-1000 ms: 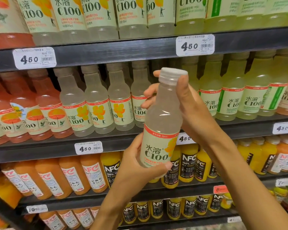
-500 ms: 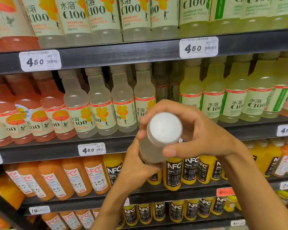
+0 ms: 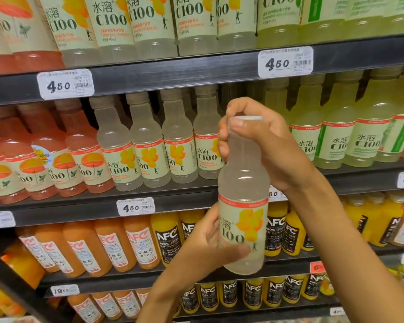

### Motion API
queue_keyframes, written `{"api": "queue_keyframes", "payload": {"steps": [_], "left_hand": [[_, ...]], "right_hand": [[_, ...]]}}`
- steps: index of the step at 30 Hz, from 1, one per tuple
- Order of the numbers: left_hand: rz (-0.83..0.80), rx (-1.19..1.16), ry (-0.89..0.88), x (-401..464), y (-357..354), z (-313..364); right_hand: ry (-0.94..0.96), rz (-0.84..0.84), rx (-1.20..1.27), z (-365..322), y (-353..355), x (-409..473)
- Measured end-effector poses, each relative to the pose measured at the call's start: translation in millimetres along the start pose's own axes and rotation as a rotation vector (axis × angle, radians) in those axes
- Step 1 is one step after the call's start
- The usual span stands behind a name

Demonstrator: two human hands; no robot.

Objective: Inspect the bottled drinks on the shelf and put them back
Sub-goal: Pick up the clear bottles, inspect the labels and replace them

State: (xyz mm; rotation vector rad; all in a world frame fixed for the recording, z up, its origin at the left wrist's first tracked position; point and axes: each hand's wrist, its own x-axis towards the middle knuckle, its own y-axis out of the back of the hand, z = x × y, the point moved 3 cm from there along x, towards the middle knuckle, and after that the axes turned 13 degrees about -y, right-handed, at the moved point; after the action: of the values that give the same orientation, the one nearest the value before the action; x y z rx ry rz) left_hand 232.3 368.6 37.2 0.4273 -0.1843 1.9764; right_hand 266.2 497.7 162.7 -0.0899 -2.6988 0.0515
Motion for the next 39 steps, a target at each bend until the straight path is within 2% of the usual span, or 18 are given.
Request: {"api": "queue_keyframes", "payload": {"steps": [4,6,9,11,13,15,18,20,23,26,30,32,34,35,37,39], "left_hand": [[0.092,-0.013,-0.021,0,-5,7],[0.121,-0.054,-0.031,-2,-8,10],[0.108,-0.215,0.023,-6,-15,8],[0.092,-0.328,0.067,-7,-19,6],[0.046,-0.393,0.065,-5,-21,5],[0.056,-0.37,0.103,-3,-20,3],[0.076,-0.15,0.17,-6,-12,-5],[0.062,-0.062,0.09,-7,-10,-2],[0.091,-0.08,0.063,-6,-12,3],[0.119,-0.273,-0.001,-2,-14,5],[-0.04,-0.66,-0.01,6,-28,7],[-0.082,-0.726,0.027,10,-32,3],[-0.069,-0.655,0.0,9,-30,-5],[-0.002,-0.563,-0.023,9,-22,-6],[0.145,-0.366,-0.08,11,-8,-3],[0.216,-0.222,-0.13,13,-2,-1]], "right_hand": [[-0.04,0.249,-0.017,5,7,3],[-0.051,0.306,-0.024,6,10,5],[-0.066,0.22,0.054,8,11,6],[-0.138,0.155,0.171,17,10,6],[-0.226,0.161,0.288,28,9,7],[-0.247,0.199,0.347,34,10,8],[-0.174,0.235,0.26,29,17,5],[-0.134,0.277,0.188,26,22,3],[-0.124,0.322,0.069,23,20,2],[-0.079,0.22,0.117,17,17,3],[-0.118,-0.016,0.438,14,5,6],[-0.153,-0.124,0.577,13,-2,9],[-0.147,-0.115,0.557,10,-2,8],[-0.132,-0.063,0.489,8,2,7],[-0.088,0.096,0.273,2,10,4],[-0.053,0.28,0.054,-1,16,3]]}}
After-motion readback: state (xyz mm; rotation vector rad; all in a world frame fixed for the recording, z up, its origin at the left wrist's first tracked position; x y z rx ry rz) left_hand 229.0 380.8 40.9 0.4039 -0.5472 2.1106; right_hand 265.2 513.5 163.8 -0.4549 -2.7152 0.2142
